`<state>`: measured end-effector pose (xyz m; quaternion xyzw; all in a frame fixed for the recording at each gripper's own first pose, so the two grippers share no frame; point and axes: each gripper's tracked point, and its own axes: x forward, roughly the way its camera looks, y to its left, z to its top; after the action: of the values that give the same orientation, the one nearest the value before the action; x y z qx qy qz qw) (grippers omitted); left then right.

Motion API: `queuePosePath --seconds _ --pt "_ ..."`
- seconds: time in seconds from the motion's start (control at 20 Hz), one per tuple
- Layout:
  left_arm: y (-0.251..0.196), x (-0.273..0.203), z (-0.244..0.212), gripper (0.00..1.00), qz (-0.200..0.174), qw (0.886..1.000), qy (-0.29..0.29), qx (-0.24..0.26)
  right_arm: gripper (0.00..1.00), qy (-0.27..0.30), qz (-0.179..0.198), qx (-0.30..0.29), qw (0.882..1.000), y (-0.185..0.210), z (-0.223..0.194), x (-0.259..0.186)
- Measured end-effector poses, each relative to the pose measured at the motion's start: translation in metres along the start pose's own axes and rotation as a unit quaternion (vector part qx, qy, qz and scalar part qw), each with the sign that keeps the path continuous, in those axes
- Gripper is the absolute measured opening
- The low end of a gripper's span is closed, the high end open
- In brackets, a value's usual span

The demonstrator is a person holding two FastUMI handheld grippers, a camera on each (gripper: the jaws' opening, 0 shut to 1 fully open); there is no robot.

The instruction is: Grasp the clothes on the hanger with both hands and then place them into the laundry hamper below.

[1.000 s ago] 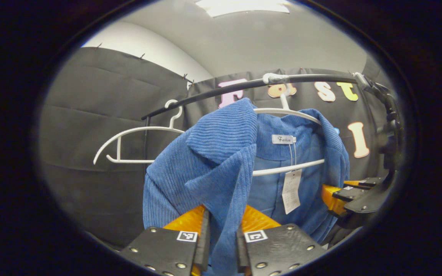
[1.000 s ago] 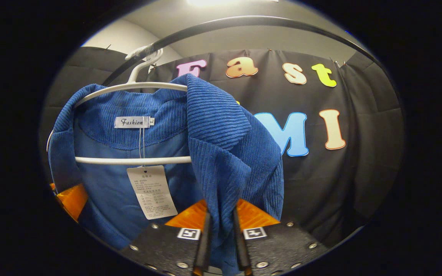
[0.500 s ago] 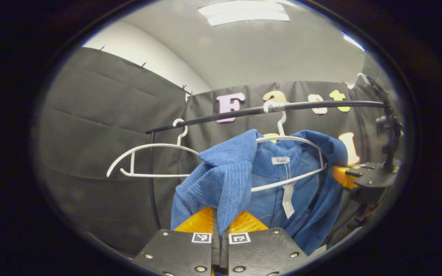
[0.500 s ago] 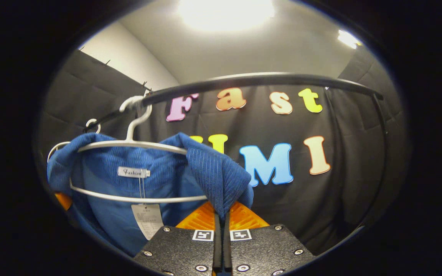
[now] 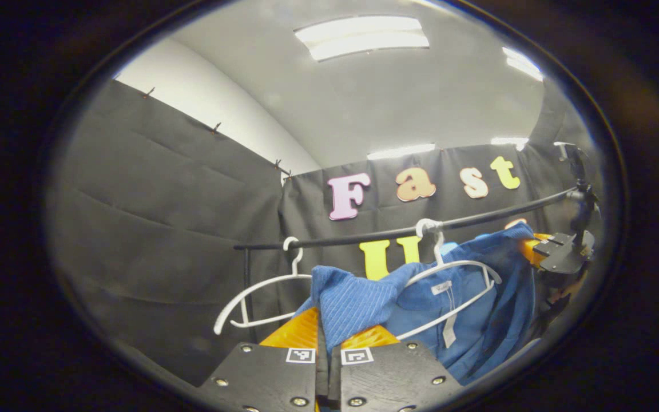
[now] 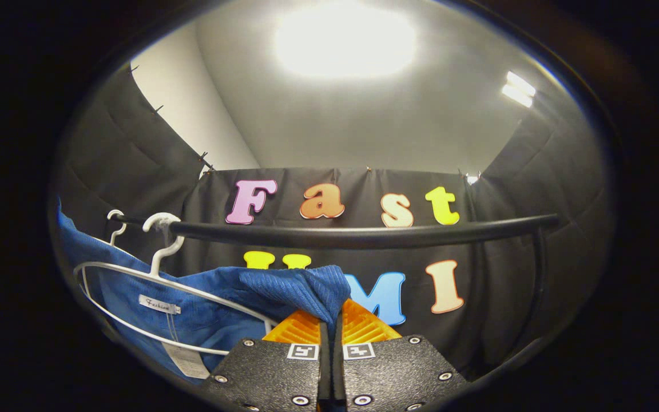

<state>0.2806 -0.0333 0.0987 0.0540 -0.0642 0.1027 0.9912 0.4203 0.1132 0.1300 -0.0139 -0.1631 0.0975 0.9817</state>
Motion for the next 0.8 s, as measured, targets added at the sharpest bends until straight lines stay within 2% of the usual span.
queuePosePath --seconds 0.2,0.45,0.65,0.8 --pt "0.038 0.015 0.011 0.0 0.006 1.0 -0.002 0.004 0.0 -0.015 0.011 -0.036 0.999 -0.002 -0.001 0.009" --pt "0.055 0.061 -0.001 0.0 -0.001 0.999 0.009 0.036 0.01 0.019 -0.001 -0.047 0.999 -0.01 -0.047 0.039" --pt "0.052 0.085 -0.037 0.0 -0.021 0.997 0.038 0.056 0.01 0.069 -0.003 -0.045 0.997 -0.008 -0.096 0.05" --pt "0.042 0.095 -0.08 0.0 -0.04 0.995 0.082 0.041 0.01 0.12 -0.004 -0.034 0.992 -0.008 -0.137 0.054"
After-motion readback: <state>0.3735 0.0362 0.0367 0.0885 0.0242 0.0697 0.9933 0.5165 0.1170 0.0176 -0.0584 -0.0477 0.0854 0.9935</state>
